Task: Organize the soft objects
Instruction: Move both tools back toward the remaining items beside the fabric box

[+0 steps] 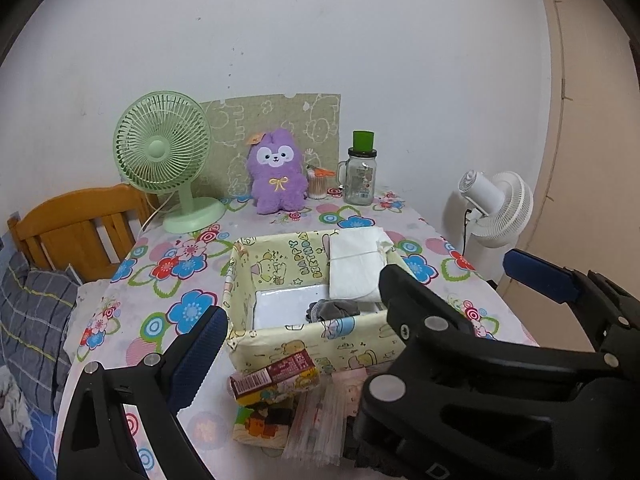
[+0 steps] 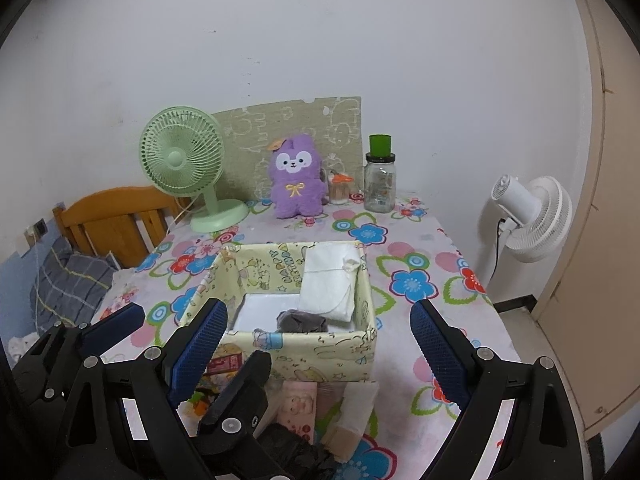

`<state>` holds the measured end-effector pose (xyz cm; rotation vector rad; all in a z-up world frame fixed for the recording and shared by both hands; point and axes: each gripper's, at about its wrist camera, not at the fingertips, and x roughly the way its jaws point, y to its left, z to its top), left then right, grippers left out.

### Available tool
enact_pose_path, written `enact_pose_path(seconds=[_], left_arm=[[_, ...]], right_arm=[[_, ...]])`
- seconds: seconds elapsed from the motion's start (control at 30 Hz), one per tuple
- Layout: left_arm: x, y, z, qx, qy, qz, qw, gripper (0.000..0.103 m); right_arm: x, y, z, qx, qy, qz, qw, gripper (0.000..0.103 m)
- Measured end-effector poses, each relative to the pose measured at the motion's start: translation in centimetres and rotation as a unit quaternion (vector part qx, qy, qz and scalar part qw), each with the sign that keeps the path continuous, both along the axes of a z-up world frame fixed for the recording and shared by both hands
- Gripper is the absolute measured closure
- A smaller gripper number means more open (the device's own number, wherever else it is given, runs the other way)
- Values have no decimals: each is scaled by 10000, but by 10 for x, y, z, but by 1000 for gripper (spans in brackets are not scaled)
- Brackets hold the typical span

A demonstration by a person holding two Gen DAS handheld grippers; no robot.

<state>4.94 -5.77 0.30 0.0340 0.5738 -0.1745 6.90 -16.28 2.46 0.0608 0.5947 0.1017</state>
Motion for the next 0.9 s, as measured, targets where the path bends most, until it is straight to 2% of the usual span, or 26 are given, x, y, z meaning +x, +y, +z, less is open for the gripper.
enact_pose_path(seconds=[0.4, 0.9], left_arm=[[-19, 7, -11, 26, -71, 31, 10000, 5], [-27, 24, -37, -79, 48, -79, 9999, 5]], right_arm=[[-18, 10, -12, -32, 47, 83, 9999, 8], [-27, 23, -38, -65, 91, 241, 9996, 8]])
